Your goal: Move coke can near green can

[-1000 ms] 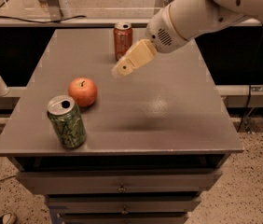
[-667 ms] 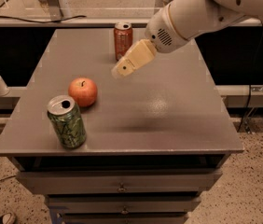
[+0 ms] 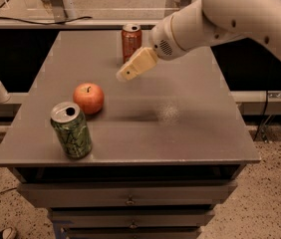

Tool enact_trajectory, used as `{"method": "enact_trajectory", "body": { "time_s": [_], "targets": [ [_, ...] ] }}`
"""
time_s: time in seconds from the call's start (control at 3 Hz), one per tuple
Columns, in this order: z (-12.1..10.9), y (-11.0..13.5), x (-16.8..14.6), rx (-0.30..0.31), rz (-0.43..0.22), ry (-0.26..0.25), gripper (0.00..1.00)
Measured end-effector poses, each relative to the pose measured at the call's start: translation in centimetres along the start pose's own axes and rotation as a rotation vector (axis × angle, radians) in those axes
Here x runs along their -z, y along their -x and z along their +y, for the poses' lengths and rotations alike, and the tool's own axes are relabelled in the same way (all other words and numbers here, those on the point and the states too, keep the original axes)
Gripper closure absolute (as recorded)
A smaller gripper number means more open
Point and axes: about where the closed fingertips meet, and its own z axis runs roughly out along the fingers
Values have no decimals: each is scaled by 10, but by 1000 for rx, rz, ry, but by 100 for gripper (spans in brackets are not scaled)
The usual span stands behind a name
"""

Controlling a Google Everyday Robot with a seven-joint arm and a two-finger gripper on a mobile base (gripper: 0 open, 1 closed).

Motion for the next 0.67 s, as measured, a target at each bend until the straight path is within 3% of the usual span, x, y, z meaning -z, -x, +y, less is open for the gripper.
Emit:
{"method": "enact_trajectory", "body": {
  "time_s": [0.67],
  "targets": [
    [-62, -6, -53, -53, -93, -67, 0]
  ]
}}
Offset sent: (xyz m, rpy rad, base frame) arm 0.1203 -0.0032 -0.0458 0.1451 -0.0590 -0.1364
